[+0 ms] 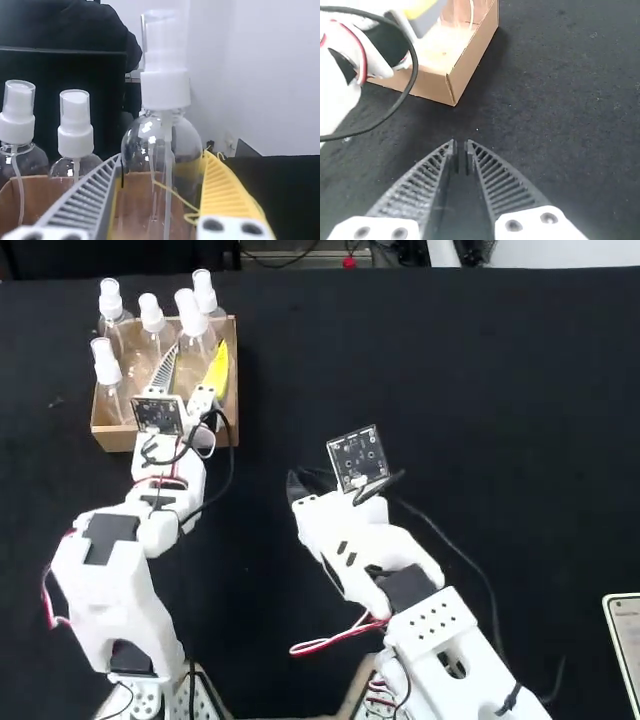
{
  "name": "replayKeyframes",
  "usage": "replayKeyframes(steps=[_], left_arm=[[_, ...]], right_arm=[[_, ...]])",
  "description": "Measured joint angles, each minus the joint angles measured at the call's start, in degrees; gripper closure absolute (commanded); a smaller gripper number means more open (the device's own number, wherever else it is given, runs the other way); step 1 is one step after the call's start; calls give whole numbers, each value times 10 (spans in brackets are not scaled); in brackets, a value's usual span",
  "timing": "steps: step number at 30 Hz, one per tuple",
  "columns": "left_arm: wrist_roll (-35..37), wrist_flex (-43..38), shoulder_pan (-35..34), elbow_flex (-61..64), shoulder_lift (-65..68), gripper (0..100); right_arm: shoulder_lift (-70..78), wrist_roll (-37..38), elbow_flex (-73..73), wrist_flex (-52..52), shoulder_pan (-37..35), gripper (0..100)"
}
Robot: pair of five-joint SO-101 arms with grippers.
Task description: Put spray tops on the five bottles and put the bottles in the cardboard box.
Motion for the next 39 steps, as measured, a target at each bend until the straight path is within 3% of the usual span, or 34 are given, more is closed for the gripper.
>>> replayKeyframes(steps=[9,18,39], left_arm=[[0,-1,0,0,41,855],[0,-84,0,0,101,855],[0,-36,0,-22,124,851]], right_arm=[[0,0,0,-1,0,969],[0,0,0,-1,0,969],[0,0,0,-1,0,969]])
